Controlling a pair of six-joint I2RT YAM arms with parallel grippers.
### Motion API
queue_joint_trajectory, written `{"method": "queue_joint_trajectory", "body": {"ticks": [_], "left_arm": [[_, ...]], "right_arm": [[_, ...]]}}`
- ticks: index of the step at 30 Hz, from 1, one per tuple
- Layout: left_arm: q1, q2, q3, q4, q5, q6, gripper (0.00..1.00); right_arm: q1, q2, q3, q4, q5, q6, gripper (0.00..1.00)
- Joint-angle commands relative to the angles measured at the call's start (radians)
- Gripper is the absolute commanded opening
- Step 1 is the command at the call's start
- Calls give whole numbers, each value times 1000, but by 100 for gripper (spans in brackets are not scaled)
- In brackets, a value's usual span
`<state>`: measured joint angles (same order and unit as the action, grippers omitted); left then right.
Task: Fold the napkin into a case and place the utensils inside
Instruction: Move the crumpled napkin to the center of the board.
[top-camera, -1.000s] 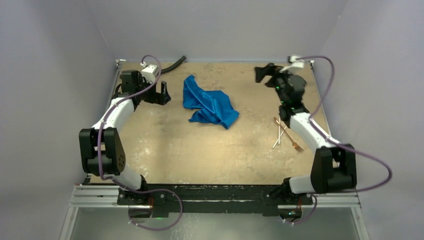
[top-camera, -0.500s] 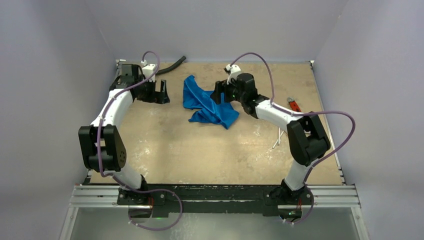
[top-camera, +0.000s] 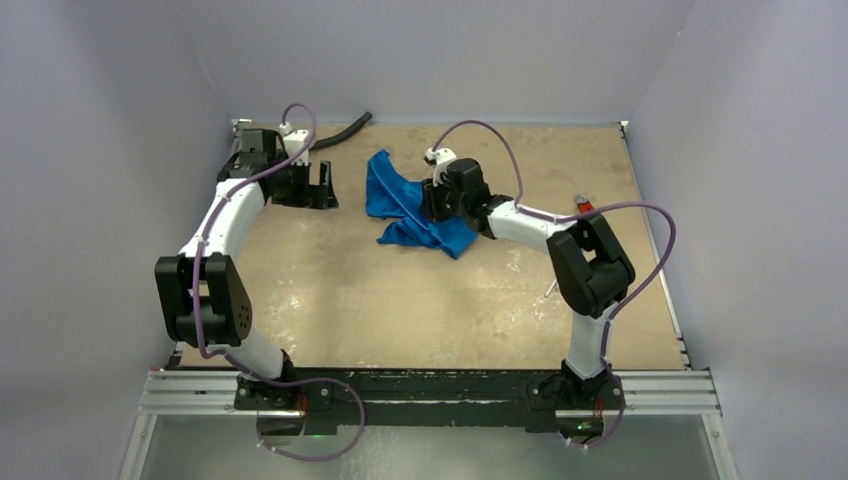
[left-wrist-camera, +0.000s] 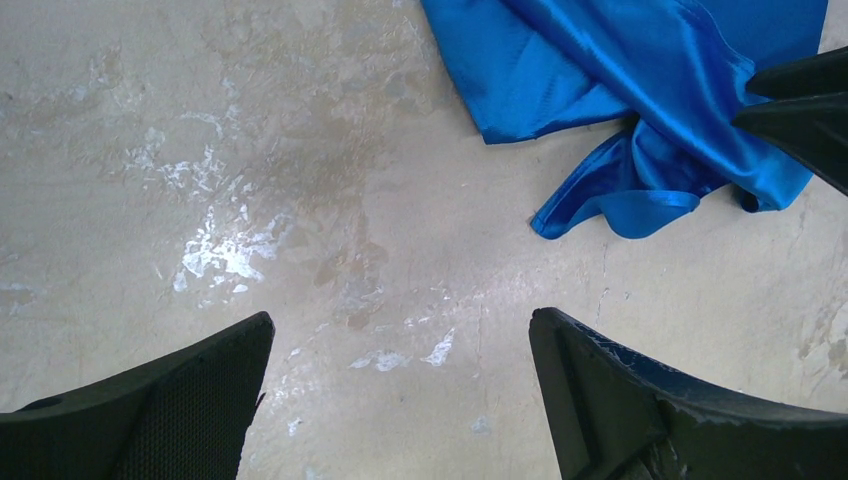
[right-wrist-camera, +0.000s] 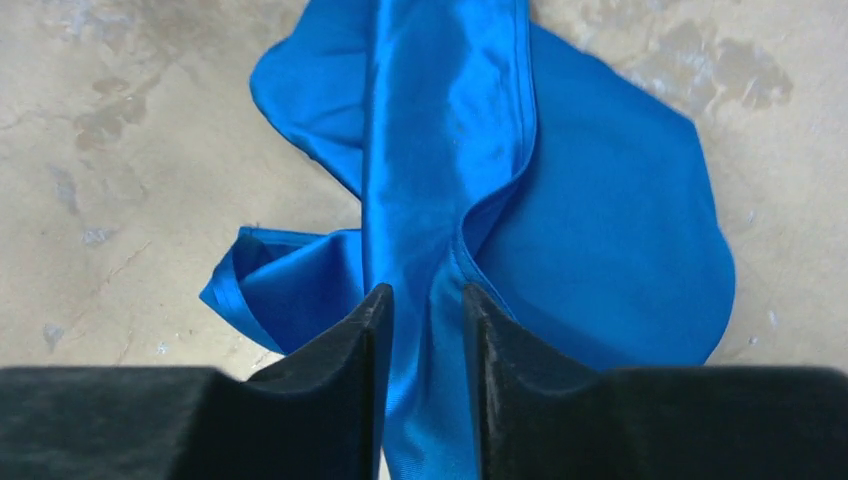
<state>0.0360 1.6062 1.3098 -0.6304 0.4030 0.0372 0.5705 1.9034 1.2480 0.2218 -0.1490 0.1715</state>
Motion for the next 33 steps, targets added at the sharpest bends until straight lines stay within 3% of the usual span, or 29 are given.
{"method": "queue_joint_trajectory", "body": {"ticks": [1,3,4,12,18,22,26,33], "left_arm": [[-11,-50,39,-12,5,-24,99],[-17,-53,40,-14,6,-20,98],[-20,-55,40,-15,5,-17,99],[-28,-41,48,-6,-6,12,98],[-120,-37,69,1,-36,72,99],[-190,-53,68,-1,-30,167,99],[-211,-63,72,-14,0,244,99],[-245,-101,-32,-14,67,343,99]], "right_arm": [[6,-34,36,-17,97,-20,25],[6,-70,31,-6,133,-20,5],[6,-93,26,2,141,-23,0],[63,-311,-108,52,91,-70,0],[182,-478,-231,13,87,-93,0],[240,-568,-314,-45,-6,-92,0],[323,-600,-423,-52,-100,-44,0],[498,-612,-591,45,-65,120,0]]}}
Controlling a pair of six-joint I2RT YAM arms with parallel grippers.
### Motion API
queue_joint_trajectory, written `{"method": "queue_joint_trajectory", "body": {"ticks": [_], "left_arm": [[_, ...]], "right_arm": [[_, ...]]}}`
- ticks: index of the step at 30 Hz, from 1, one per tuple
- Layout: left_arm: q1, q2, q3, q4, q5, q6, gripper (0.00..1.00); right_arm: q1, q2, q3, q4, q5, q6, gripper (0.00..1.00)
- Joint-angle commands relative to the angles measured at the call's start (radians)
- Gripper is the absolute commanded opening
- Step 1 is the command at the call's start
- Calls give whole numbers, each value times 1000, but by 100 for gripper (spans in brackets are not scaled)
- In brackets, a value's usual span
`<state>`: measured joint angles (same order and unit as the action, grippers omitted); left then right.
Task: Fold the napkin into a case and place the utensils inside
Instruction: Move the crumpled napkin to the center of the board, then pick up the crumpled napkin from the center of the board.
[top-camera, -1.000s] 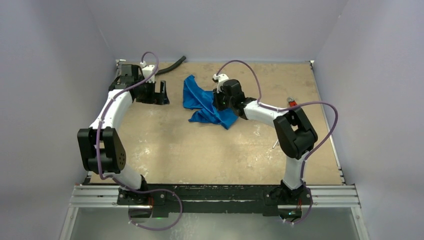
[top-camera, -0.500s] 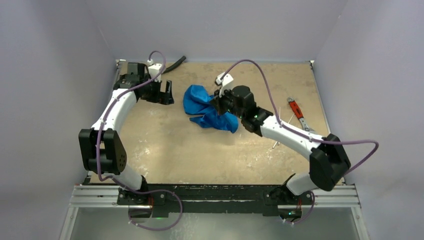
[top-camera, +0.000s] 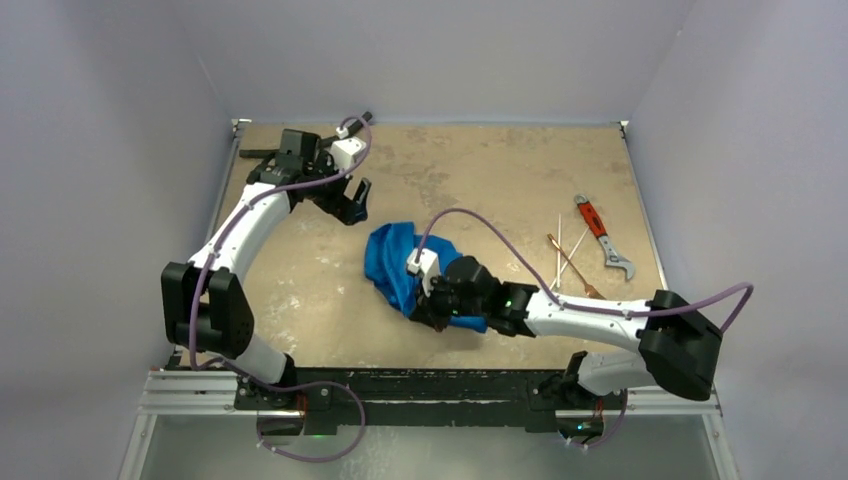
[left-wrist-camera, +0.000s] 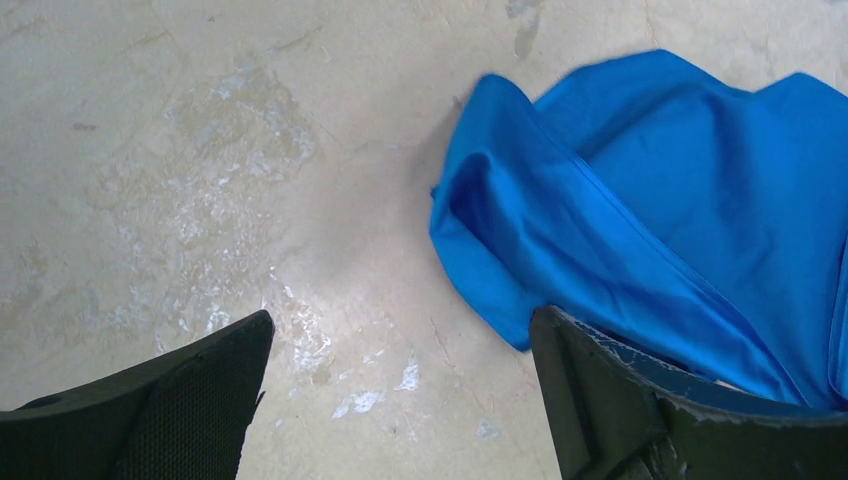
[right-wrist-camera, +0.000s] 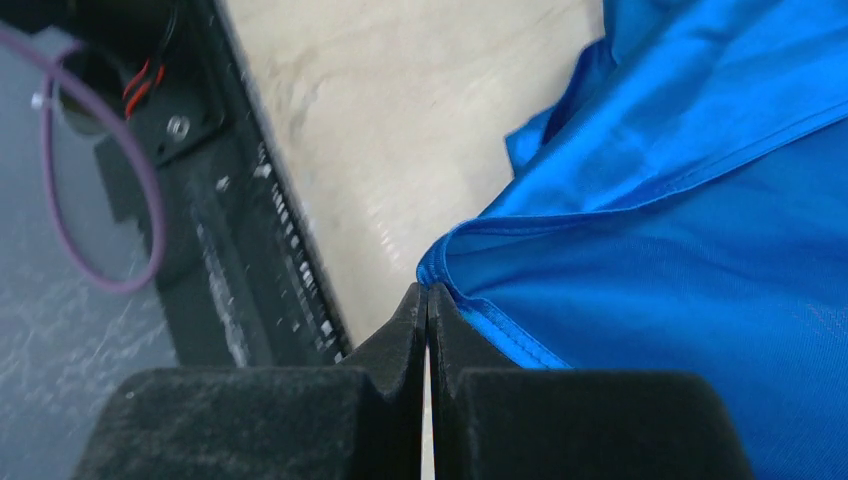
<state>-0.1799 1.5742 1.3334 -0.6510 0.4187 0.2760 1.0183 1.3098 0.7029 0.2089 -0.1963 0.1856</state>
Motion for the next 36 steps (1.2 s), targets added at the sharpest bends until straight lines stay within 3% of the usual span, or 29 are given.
{"method": "queue_joint_trajectory", "body": {"ticks": [1,8,15,24,27,32,36], "left_arm": [[-43,-70,-72,7,37,126,98],[-98,47,-45,12,18,87,98],[-229,185,-33,101,-24,17,99],[-256,297,19,155,-82,-41,92],[-257,312,19,154,-70,-41,76],[-259,325,43,146,-13,-49,24],[-262,298,63,143,9,-61,0]], "right_arm": [[55,-24,-58,59,-13,115,0],[58,-43,-158,108,-9,189,0],[58,-68,-266,197,38,287,0],[57,-75,-305,245,63,320,0],[57,-67,-305,254,66,318,0],[57,-50,-298,265,61,311,0],[58,-68,-291,240,44,323,0]]}}
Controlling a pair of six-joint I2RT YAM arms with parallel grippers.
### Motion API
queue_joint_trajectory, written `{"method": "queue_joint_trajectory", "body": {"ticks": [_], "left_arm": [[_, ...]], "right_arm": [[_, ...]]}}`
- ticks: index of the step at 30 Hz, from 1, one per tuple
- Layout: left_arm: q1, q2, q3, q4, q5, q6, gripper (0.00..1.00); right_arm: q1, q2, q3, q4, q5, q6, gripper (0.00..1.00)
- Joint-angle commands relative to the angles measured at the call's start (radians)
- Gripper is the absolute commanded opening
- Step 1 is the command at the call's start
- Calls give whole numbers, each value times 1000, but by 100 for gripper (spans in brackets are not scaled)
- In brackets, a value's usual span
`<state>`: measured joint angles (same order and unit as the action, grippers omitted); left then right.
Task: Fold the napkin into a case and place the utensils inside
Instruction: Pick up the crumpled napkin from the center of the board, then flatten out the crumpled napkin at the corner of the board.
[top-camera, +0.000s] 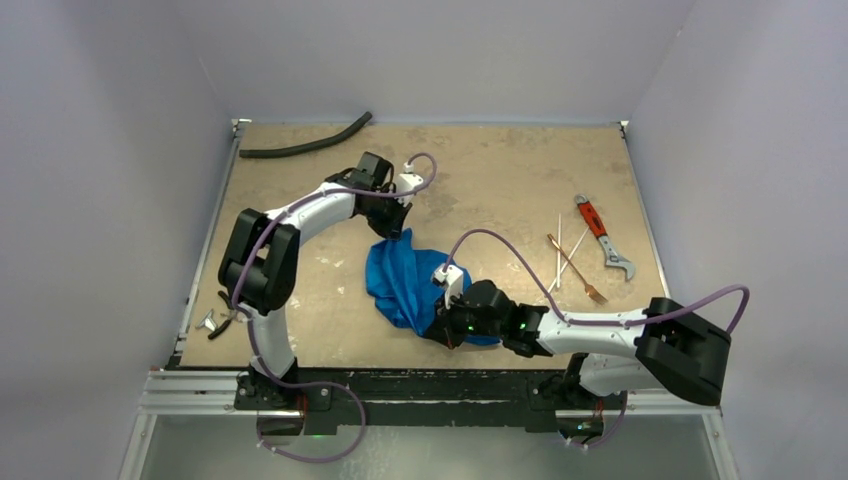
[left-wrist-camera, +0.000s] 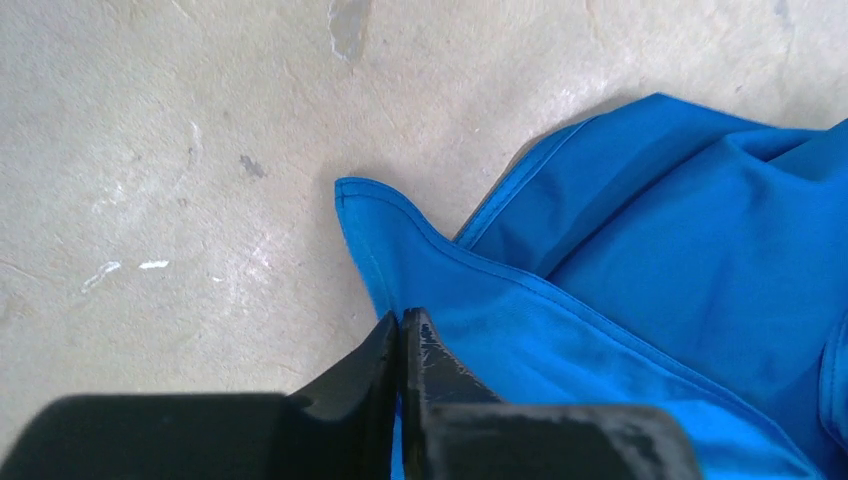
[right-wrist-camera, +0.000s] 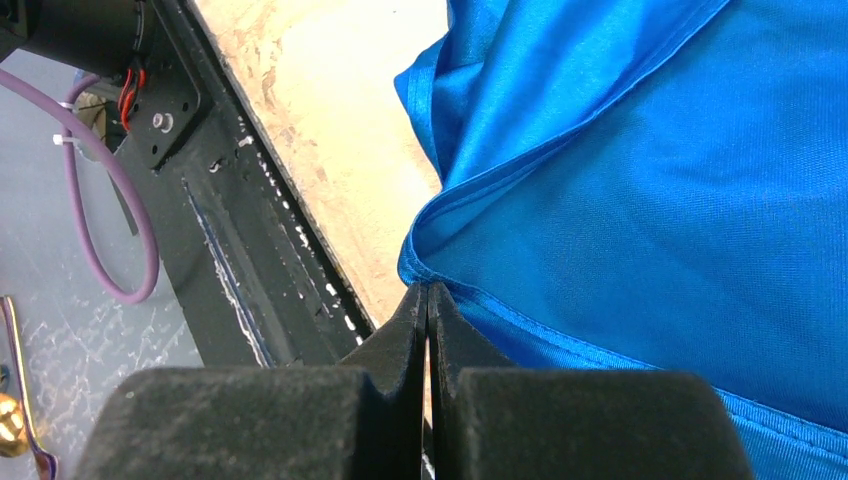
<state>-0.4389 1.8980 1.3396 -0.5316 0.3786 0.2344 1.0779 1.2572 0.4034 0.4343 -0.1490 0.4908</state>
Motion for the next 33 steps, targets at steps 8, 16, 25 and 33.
{"method": "queue_joint_trajectory", "body": {"ticks": [8,16,25,33], "left_arm": [[0,-155,168,-19,43,-14,0],[30,-317,336,68,-45,-71,0],[44,-422,473,99,-232,-37,0],[52,-456,490,96,-409,52,0]], "right_arm": [[-65,-127,162,-181,146,-65,0],[-343,-169,518,-343,146,-269,0],[-383,-78,848,-444,222,-397,0],[-392,-65,928,-517,238,-449,0]]}}
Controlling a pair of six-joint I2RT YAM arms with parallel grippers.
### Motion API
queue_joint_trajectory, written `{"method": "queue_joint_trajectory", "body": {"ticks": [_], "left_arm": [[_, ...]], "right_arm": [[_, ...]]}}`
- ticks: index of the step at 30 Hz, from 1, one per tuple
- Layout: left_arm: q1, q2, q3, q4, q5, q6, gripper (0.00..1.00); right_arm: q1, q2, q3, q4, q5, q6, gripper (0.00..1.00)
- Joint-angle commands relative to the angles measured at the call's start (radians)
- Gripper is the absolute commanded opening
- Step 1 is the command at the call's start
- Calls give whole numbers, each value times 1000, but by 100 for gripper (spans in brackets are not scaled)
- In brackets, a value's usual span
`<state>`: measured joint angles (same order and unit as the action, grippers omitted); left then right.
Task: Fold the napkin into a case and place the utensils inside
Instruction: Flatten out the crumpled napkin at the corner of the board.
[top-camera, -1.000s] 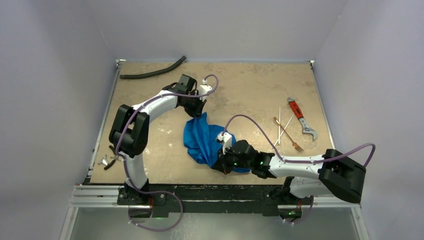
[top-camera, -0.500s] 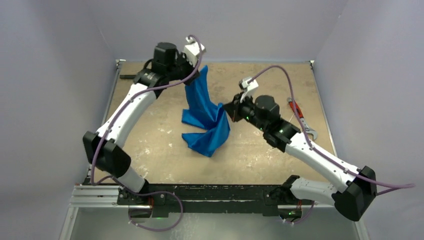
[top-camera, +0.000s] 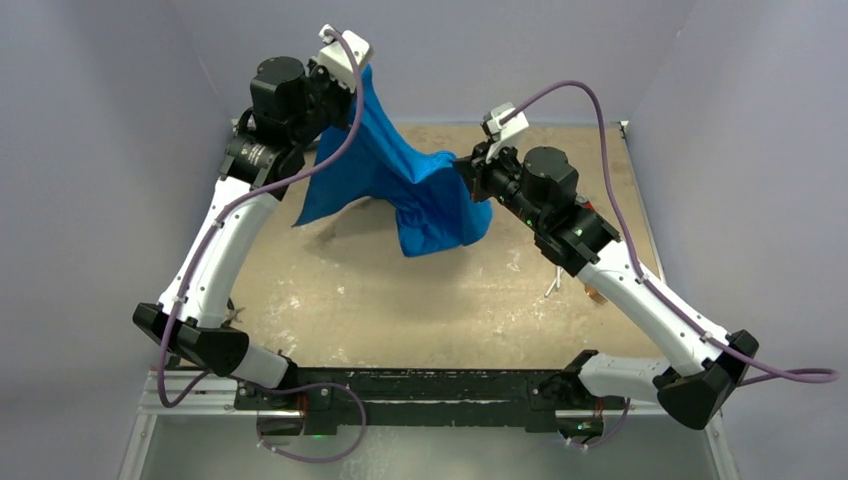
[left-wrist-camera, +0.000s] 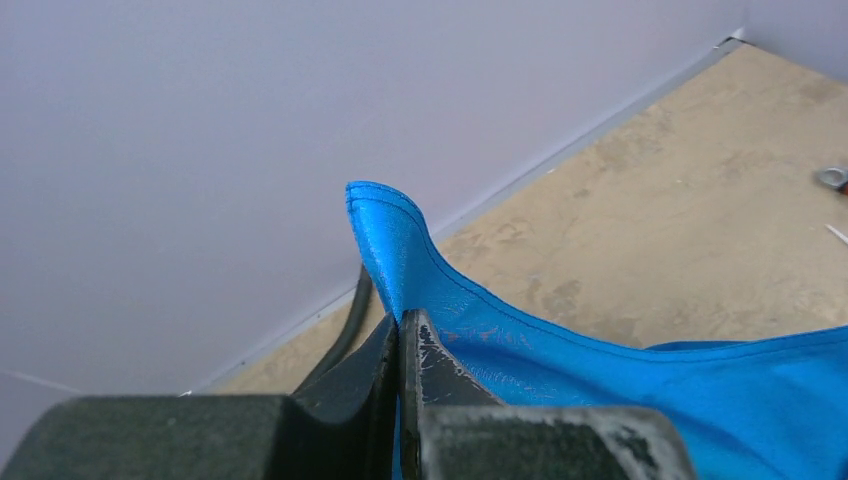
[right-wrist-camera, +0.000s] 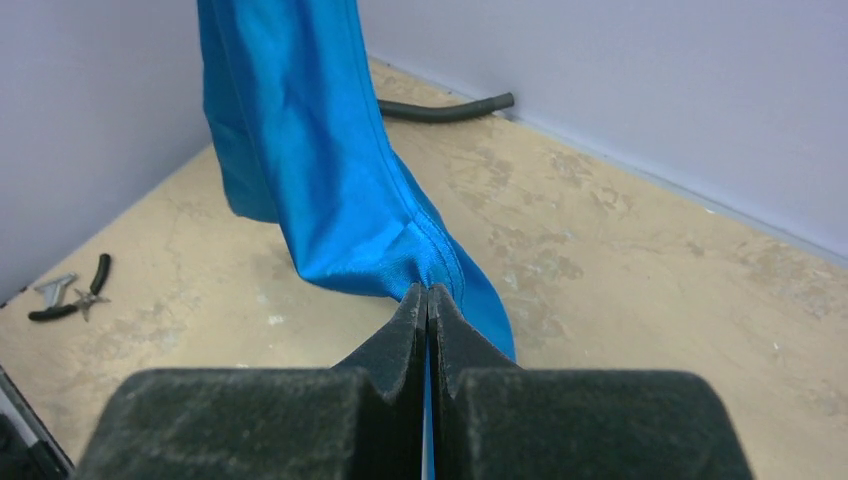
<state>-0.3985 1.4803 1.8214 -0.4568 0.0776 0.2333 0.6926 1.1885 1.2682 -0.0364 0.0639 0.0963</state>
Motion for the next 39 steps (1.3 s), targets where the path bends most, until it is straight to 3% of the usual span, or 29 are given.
{"method": "queue_joint_trajectory", "body": {"ticks": [1,8,11,17,21,25,31,36,39], "left_arm": [[12,-48,-10,28,-109,55,0],[12,-30,-139,115,-143,51,0],[13,42,-114,181,-147,61,0],[15,239,134,276,-157,91,0],[15,355,383,276,-168,100,0],[15,345,455,328,-153,133,0],[15,101,126,354,-70,196,0],[13,-175,-342,189,113,250,0],[13,-327,-628,54,175,321,0]], "right_arm": [[-9,6,68,-45,26,-60,0],[-93,99,115,-2,-13,-92,0],[-155,191,195,25,-19,-134,0],[-263,376,442,53,-47,-150,0],[-268,438,630,39,-43,-193,0],[-268,415,723,2,-62,-211,0],[-255,258,545,-61,-201,-229,0],[-93,75,124,-117,-226,-216,0],[41,15,-147,-123,-245,-120,0]]}}
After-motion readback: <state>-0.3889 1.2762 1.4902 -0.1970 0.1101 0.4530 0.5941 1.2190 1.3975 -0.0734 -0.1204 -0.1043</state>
